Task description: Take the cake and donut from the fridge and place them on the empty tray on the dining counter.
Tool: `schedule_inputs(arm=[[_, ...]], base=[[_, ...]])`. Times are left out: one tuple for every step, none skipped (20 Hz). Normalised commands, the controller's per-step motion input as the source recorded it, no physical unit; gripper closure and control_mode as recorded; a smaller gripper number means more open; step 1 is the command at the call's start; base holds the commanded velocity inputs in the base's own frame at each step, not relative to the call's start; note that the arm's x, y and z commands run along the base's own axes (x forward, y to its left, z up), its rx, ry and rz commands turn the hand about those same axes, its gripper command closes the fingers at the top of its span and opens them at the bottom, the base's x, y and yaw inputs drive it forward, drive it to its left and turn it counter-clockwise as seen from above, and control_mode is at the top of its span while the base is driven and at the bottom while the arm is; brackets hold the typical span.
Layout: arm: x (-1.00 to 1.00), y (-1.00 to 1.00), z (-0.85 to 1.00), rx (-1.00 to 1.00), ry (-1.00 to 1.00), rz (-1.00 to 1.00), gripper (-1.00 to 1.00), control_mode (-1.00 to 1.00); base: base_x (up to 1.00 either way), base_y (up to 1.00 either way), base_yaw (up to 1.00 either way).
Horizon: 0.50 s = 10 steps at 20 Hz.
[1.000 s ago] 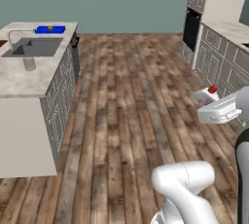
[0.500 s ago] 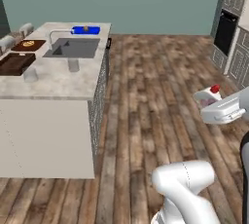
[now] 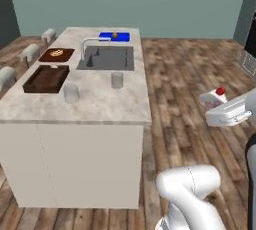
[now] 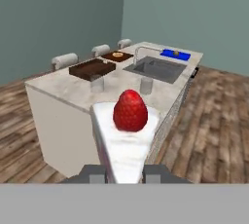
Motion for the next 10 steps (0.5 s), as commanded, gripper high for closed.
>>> schedule_inputs(arm=[[0.0, 0.0, 0.0, 0.0, 0.0, 0.0, 1.0, 1.0], [0.0, 0.0, 0.0, 0.0, 0.0, 0.0, 1.0, 1.0], [0.0, 0.0, 0.0, 0.0, 0.0, 0.0, 1.0, 1.0], [0.0, 0.0, 0.0, 0.0, 0.0, 0.0, 1.0, 1.0], [0.0, 0.0, 0.0, 0.0, 0.0, 0.0, 1.0, 1.0], [0.0, 0.0, 0.0, 0.0, 0.0, 0.0, 1.0, 1.0], [0.0, 0.0, 0.0, 0.0, 0.0, 0.0, 1.0, 1.0], [0.0, 0.0, 0.0, 0.0, 0.0, 0.0, 1.0, 1.0], [0.0, 0.0, 0.0, 0.0, 0.0, 0.0, 1.0, 1.0], [0.0, 0.0, 0.0, 0.0, 0.0, 0.0, 1.0, 1.0]], base=[[0.62, 1.0, 0.0], [0.47, 1.0, 0.0], [0.31, 1.0, 0.0], [0.14, 1.0, 0.0], [0.04, 1.0, 0.0], [0.0, 1.0, 0.0], [0.0, 1.0, 0.0], [0.0, 1.0, 0.0], [0.0, 1.0, 0.0], [0.0, 1.0, 0.0]])
